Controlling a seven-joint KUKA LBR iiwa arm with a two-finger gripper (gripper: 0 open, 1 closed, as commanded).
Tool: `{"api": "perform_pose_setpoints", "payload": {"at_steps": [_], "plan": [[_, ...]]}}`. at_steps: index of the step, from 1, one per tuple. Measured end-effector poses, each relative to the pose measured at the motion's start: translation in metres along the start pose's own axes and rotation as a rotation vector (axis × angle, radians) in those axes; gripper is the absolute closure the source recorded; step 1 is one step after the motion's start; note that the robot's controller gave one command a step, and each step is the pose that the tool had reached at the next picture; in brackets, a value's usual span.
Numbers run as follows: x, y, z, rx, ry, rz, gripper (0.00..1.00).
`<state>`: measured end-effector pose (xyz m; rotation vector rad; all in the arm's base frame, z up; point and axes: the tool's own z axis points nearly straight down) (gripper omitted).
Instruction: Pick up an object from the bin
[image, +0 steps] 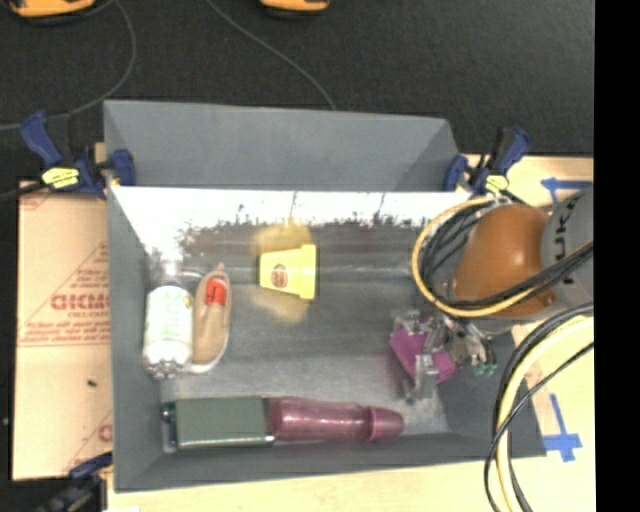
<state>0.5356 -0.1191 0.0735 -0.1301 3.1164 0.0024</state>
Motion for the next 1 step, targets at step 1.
{"api": "perform_pose_setpoints", "payload": {"at_steps": [1], "plan": [[0.0000,0.0000,0.0000,0.000,0.000,-0.001,1.00]]}}
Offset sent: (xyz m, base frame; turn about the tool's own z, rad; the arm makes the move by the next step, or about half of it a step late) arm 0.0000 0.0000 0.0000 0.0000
